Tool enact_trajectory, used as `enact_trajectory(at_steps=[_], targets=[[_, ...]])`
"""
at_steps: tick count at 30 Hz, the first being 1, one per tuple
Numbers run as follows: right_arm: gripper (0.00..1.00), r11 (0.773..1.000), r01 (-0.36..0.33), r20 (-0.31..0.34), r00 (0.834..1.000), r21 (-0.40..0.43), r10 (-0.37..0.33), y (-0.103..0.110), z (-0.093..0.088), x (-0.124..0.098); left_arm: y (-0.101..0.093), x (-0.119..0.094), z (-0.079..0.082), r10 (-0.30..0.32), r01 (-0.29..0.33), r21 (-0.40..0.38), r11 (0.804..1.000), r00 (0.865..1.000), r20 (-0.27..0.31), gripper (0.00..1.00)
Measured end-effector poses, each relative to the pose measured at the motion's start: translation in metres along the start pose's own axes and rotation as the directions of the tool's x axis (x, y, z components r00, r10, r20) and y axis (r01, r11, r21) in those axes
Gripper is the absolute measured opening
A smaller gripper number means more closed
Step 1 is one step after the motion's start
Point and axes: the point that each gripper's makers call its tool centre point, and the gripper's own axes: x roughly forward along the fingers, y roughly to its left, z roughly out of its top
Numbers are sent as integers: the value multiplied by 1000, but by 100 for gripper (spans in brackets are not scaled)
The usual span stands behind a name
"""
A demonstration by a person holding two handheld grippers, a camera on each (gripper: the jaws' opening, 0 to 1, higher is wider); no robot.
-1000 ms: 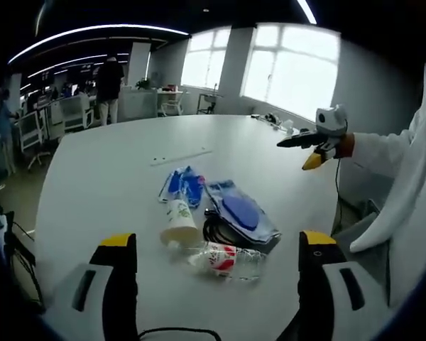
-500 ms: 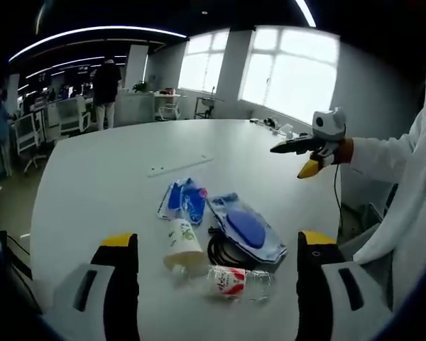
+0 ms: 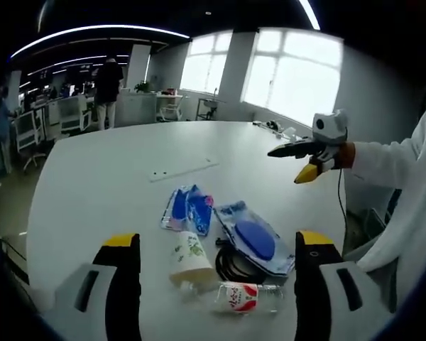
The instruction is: Arrange the tabletop items into an orderly group along one side of the table until the central work area is clear of visible clutter.
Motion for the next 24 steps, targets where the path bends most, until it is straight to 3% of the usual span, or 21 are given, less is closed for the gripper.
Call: enact_trajectory(at_steps=[24], targets=[[72,998,-17,-31,999,53,18,-31,-13,67,35,36,-15,4,-5,-63,998,1000,-16,92]])
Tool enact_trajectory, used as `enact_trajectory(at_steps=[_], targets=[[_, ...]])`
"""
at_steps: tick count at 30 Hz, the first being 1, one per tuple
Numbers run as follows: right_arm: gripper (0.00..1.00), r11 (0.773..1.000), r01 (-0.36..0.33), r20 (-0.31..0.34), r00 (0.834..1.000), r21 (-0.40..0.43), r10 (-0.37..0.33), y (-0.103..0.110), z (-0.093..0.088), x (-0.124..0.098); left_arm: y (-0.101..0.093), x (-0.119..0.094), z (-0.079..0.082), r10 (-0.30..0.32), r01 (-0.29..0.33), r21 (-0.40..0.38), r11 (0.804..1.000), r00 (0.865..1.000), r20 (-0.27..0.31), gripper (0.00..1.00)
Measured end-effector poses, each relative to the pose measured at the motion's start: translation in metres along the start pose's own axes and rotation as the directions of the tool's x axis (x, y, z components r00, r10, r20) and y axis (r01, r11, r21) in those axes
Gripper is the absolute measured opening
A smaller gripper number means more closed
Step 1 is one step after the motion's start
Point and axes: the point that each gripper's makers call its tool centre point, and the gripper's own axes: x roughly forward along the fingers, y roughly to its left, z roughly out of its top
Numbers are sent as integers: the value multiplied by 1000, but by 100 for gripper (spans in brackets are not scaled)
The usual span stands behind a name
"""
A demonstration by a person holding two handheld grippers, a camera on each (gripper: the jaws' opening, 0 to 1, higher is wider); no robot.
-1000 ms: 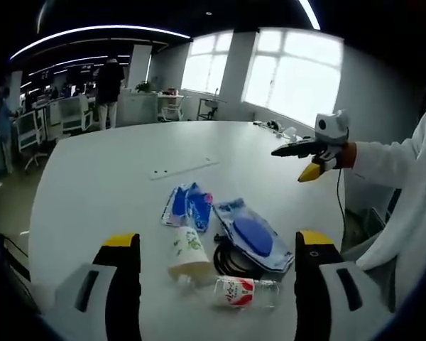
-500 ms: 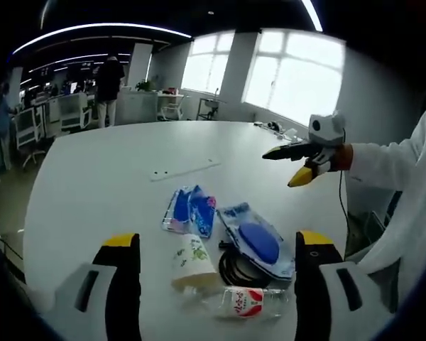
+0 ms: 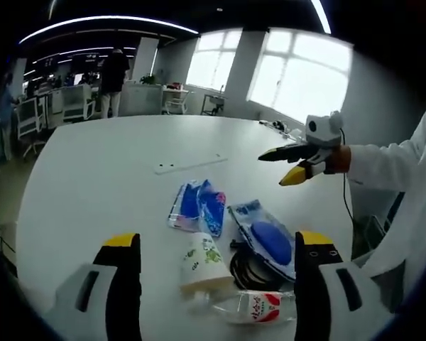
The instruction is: Arrange the tabletop items into an orderly group along one side of the table until the central work area is clear of visible clutter.
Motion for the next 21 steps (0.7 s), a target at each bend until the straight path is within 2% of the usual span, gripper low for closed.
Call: enact_trajectory(at_steps=[9,21], targets=[[70,1000,-13,-19,1000,13,13,-14,-9,33,15,15,-6,3,-3,-24,1000,1000,-2,92],[64,998,-13,-33,999,55,15,-37,-21,64,29,29,-12,5,-5,-50,999,1000,3,92]])
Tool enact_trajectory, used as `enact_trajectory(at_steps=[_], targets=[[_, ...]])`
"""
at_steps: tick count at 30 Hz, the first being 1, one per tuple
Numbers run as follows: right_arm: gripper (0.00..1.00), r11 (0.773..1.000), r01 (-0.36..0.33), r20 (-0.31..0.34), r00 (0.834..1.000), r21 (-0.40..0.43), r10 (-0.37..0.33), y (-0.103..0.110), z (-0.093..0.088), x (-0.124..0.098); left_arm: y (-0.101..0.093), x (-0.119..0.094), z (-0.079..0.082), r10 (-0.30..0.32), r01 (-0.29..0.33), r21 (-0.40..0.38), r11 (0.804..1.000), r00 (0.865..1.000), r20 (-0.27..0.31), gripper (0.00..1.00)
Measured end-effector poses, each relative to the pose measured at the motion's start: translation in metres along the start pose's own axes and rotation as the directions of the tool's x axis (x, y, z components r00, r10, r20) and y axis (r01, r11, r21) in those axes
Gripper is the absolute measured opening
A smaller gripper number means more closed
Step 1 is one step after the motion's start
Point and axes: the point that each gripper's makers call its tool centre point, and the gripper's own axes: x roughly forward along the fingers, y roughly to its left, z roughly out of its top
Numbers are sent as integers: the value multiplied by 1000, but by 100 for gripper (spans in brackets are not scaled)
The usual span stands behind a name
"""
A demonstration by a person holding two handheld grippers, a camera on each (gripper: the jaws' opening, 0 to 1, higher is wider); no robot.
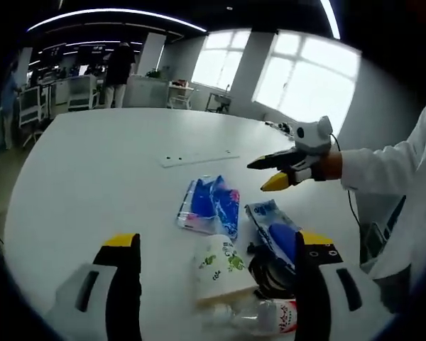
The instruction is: Arrange the tabletop items into an orderly group along one side of the table until the central work area is clear of visible clutter.
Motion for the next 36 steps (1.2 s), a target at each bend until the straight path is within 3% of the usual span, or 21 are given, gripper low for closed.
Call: enact_trajectory(at_steps=[8,19,26,30,36], targets=[[56,1000,9,5,1000,12,-9,-12,0,24,6,6,-4,2,-2,-10,1000,1000,-1,92],[36,1000,15,-21,1000,4,-15,-22,-9,49,13,10,-6,8,-8,-24,1000,1000,9,92],[21,1000,16,-67,998,-18,-17,-20,-19,56,14,13,-11,9,-9,-29,1000,1000,3,91],[2,999,35,-81,996,-18,-36,-23,-23,56,14,14,-12,10,-10,-35,999,1000,2,91],[0,999,50,-62,997,-7,-51,-22,-19,55,10,18,-12,4,-4,-39,999,1000,2,91]])
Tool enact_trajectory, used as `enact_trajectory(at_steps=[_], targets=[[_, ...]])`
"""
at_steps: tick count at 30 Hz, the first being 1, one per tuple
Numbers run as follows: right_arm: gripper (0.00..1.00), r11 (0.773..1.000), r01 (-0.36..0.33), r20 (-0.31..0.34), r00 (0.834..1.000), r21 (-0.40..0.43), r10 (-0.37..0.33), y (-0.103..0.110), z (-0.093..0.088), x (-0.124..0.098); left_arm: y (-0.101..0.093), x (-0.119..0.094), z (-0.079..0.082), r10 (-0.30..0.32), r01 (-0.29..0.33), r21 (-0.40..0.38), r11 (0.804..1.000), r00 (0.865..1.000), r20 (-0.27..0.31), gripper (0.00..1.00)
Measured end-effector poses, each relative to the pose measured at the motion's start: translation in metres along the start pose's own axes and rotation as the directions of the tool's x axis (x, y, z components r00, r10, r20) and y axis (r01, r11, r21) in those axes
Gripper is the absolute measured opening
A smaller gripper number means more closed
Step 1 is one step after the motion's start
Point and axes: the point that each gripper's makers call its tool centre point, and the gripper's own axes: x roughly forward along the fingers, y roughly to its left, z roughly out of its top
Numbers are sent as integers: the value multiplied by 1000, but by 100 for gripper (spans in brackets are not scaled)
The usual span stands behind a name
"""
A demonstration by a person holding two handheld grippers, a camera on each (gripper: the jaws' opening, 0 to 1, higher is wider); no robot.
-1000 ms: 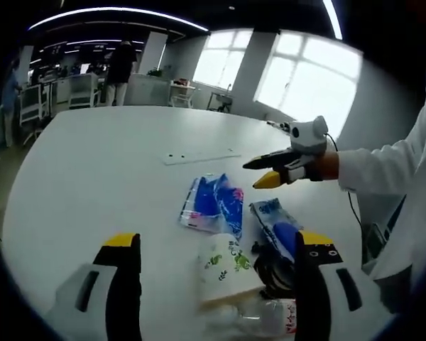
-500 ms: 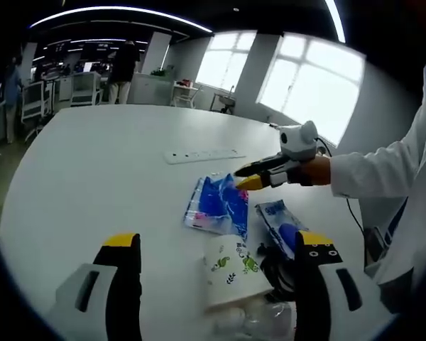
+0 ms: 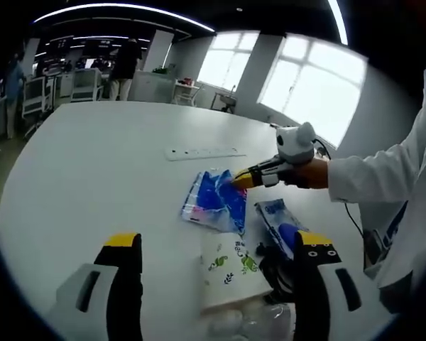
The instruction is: Arrange the tabletop items into an orderly group along one side of the table until the central work area is clear of visible clutter.
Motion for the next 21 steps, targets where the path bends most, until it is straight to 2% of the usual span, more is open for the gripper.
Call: enact_trajectory(at_steps=[10,15,21], targets=[[0,999,-8,36,999,41,7,4,5,-6,-5,5,3,-9,9,-2,1000,1000,1,90],[0,996,-9,76,997,90,2,3,13,-13,-9,7,8,-11,11,-4,1000,1000,10,88],[0,994,3,109,994,108,-14,4,19,-24,-13,13,15,-11,11,0,1000,1000,14,86]])
